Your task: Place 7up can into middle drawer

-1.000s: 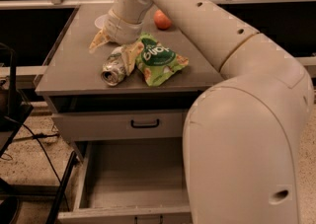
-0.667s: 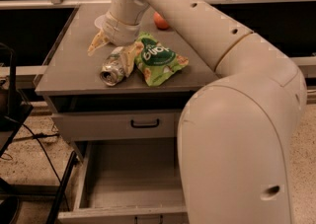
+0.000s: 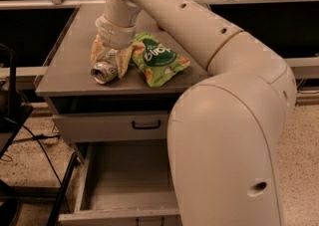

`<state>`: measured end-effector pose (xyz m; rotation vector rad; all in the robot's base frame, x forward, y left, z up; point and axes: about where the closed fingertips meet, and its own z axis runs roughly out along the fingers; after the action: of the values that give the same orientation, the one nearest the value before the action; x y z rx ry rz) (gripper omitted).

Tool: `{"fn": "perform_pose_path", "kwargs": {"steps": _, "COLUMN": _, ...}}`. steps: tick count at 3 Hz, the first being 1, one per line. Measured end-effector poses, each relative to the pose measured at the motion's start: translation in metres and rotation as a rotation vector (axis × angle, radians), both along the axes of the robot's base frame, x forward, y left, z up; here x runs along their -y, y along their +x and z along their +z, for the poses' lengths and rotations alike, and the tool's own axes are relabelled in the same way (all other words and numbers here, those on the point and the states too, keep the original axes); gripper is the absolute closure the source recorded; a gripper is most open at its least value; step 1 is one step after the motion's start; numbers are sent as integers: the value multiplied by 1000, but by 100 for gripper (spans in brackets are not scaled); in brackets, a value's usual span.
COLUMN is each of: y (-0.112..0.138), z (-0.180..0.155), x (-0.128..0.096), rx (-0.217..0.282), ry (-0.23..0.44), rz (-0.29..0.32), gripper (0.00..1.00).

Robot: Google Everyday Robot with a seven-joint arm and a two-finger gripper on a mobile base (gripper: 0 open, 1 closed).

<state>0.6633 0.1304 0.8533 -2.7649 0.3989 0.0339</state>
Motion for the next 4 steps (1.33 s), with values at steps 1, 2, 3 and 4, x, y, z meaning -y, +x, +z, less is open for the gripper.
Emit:
{"fn": "perform_pose_path", "kwargs": {"steps": 1, "y": 0, "z": 0, "x": 0, "rx": 0, "ry": -1, "rz": 0, "gripper": 79}}
{"fn": "perform_pose_path", "kwargs": {"steps": 2, "y": 0, "z": 0, "x": 0, "rx": 0, "ry": -1, "rz": 0, "gripper": 100}}
{"fn": "perform_pose_path", "kwargs": {"steps": 3, "y": 0, "z": 0, "x": 0, "rx": 0, "ry": -1, "rz": 0, "gripper": 100}}
{"fn": "perform_pose_path", "kwargs": {"steps": 4, "y": -9, "z": 24, "x": -2, "rx": 32, "ry": -5, "rz": 1, "gripper": 100}}
